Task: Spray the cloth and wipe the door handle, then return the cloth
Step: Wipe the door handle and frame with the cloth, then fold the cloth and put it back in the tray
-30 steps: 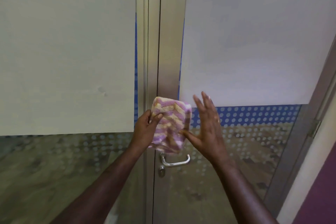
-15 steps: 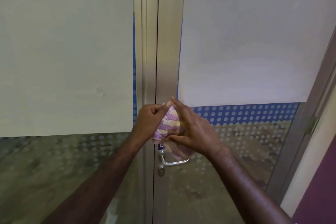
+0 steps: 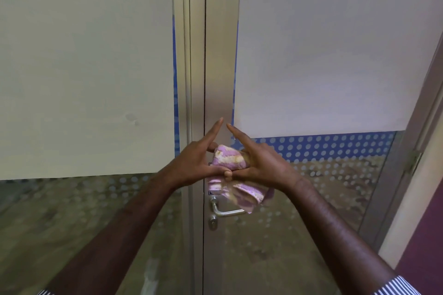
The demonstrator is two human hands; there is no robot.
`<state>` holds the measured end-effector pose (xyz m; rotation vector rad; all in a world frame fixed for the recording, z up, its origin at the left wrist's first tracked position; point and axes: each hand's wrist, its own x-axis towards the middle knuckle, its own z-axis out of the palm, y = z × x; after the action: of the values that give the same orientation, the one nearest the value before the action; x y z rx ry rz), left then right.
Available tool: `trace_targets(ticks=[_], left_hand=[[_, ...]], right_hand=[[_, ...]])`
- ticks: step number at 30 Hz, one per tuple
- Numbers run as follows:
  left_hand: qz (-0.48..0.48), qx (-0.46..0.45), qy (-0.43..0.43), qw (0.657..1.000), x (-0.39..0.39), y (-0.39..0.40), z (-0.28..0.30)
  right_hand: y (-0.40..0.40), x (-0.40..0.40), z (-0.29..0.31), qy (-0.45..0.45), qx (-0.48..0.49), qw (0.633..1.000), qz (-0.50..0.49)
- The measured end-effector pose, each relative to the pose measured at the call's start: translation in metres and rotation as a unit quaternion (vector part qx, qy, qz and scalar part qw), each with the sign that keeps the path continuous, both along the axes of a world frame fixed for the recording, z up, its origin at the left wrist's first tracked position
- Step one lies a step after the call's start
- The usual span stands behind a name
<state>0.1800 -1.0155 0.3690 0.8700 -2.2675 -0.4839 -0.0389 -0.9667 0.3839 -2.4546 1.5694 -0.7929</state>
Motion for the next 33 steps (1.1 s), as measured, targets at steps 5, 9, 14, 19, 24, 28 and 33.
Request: trace_targets(ticks=[5,9,14,19,24,28,33], left_hand=[[0.018,-0.01,0.094,0.995,0.004,-0.002,-0.002],[0.055,-0.028,0.158,0.985,0.022,-0.002,-0.008],[0.079,-0.015,0.192,0.978,0.056,-0.003,-0.013],[0.093,0.008,0.266,0.959,0.106,0.0,-0.015],[0.11,0.059,0.355,0.926,0.164,0.009,-0.026],[0.144,0.07,0.352,0.922,0.217,0.02,-0.029],[0.191,0.044,0.298,0.934,0.285,0.041,-0.014]], right_hand=[[0.004,-0.004,-0.001,-0.105,0.071,0.991,0.041],[0.007,-0.003,-0.007,-0.145,0.139,0.977,0.067],[-0.004,0.024,-0.009,-0.209,0.134,0.963,0.106],[-0.024,0.065,-0.001,-0.352,0.087,0.922,0.136],[-0.044,0.141,0.01,-0.47,0.053,0.868,0.152],[-0.052,0.208,0.018,-0.469,0.045,0.864,0.18],[-0.059,0.276,0.031,-0.41,0.042,0.882,0.227]])
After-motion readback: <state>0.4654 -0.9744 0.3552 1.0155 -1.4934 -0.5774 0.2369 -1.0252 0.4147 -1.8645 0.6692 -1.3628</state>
